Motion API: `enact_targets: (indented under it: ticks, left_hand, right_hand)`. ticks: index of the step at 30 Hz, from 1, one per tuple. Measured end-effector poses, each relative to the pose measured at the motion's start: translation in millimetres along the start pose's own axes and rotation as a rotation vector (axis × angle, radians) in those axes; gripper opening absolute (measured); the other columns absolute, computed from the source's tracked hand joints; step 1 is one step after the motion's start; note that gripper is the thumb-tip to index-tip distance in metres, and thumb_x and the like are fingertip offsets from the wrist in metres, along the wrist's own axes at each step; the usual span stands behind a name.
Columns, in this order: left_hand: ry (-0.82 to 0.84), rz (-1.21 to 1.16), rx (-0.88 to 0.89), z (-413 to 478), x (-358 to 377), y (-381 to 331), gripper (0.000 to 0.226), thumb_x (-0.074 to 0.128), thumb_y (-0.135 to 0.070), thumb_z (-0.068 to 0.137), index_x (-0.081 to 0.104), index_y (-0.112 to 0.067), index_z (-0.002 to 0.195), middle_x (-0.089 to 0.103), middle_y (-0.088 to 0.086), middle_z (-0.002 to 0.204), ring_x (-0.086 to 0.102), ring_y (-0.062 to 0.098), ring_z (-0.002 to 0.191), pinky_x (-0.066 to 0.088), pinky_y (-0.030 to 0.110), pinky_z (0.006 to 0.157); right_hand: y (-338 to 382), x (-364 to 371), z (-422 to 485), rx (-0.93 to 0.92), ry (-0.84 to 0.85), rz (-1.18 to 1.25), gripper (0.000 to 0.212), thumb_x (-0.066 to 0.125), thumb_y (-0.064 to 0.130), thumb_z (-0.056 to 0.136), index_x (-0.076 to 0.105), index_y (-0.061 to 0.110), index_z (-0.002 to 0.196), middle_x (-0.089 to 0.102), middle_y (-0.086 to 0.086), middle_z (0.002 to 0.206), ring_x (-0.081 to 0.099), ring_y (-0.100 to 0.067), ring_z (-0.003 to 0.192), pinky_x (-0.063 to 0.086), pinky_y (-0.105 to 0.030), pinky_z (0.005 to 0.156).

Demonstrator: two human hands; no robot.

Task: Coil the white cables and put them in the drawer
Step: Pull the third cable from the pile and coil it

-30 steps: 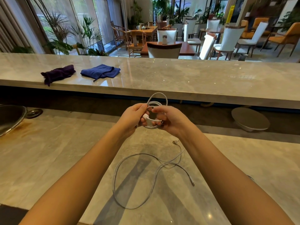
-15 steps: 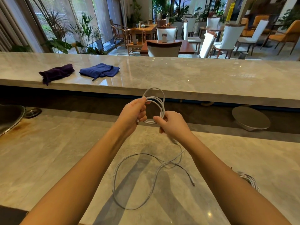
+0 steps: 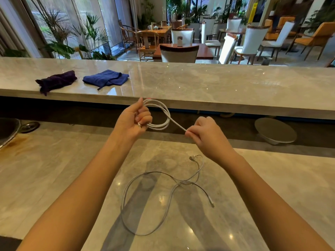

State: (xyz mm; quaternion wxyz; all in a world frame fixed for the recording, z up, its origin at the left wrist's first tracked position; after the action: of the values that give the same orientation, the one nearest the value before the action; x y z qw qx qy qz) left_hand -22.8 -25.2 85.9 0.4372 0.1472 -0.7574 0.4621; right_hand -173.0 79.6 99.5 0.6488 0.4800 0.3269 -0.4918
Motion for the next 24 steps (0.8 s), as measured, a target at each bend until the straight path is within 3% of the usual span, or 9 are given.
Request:
enact_targets:
  ticks: [3,7,11,15,18,21,24]
  left_hand:
    - [0.064,-0.106,-0.077,-5.8,13.7,19.7,0.025,0.041,-0.020,0.098,0.056,-0.002,0.106,0.032,-0.005,0.049,0.028,0.005,0.034,0.024,0.016,0.033]
    - [0.075,-0.140,-0.118,-10.1,21.7,39.4,0.026,0.036,-0.020,0.099,0.053,-0.003,0.110,0.034,-0.004,0.048,0.028,0.005,0.032,0.024,0.016,0.032]
    - [-0.036,0.108,0.032,-10.2,9.9,35.5,0.026,0.037,-0.019,0.100,0.053,-0.007,0.118,0.039,-0.004,0.050,0.030,0.004,0.036,0.028,0.016,0.034]
    - [-0.044,0.477,0.216,-16.0,13.7,24.5,0.028,0.035,-0.020,0.101,0.058,-0.014,0.115,0.044,-0.003,0.061,0.037,0.004,0.047,0.036,0.018,0.046]
    - [-0.062,0.681,0.294,-21.5,21.0,26.8,0.027,0.036,-0.019,0.101,0.055,-0.017,0.119,0.047,-0.002,0.069,0.045,0.006,0.056,0.043,0.021,0.057]
    - [-0.084,0.915,0.379,-27.2,25.9,29.6,0.027,0.037,-0.015,0.100,0.052,-0.019,0.122,0.058,-0.001,0.072,0.057,0.005,0.061,0.051,0.021,0.067]
    - [-0.143,1.050,0.441,-26.4,24.7,25.6,0.024,0.039,-0.017,0.099,0.053,-0.022,0.119,0.062,0.011,0.101,0.064,0.007,0.065,0.052,0.016,0.064]
  right_hand:
    - [-5.3,26.2,1.2,0.137,0.141,0.037,0.025,0.052,0.028,0.093,0.068,0.014,0.106,0.056,-0.003,0.097,0.051,-0.015,0.085,0.043,-0.026,0.073]
    - [4.1,44.6,-0.7,0.367,0.224,0.728,0.015,0.059,0.013,0.089,0.065,0.008,0.102,0.069,-0.008,0.088,0.068,-0.015,0.077,0.058,-0.030,0.076]
    - [18.6,33.4,-1.6,0.383,0.190,1.206,0.023,0.059,0.003,0.085,0.060,0.007,0.108,0.069,-0.012,0.096,0.070,-0.022,0.089,0.058,-0.032,0.081]
    - [19.4,23.5,-2.4,0.382,0.145,1.229,0.021,0.056,0.019,0.090,0.060,0.014,0.110,0.069,-0.010,0.103,0.067,-0.019,0.096,0.057,-0.030,0.082]
    - [14.2,16.7,-1.9,0.410,-0.047,1.128,0.014,0.053,0.015,0.093,0.062,0.016,0.104,0.069,-0.007,0.097,0.067,-0.015,0.090,0.055,-0.021,0.073]
    - [9.2,19.5,-3.0,0.448,-0.118,1.087,0.014,0.051,0.013,0.093,0.062,0.017,0.101,0.068,-0.006,0.096,0.066,-0.016,0.090,0.054,-0.025,0.076]
    - [6.6,24.2,-5.5,0.464,-0.145,1.089,0.014,0.052,0.011,0.093,0.063,0.018,0.099,0.069,-0.008,0.096,0.066,-0.019,0.092,0.054,-0.031,0.081]
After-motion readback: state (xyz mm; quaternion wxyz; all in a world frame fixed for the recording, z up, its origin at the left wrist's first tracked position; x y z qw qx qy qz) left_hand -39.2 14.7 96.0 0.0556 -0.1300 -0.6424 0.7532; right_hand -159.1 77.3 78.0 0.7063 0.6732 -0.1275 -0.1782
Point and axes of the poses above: each hand's wrist, its own z-axis towards the middle knuckle, its own x-axis out of the palm, y = z × x, the point moved 7 cm from there along z, towards the middle knuckle
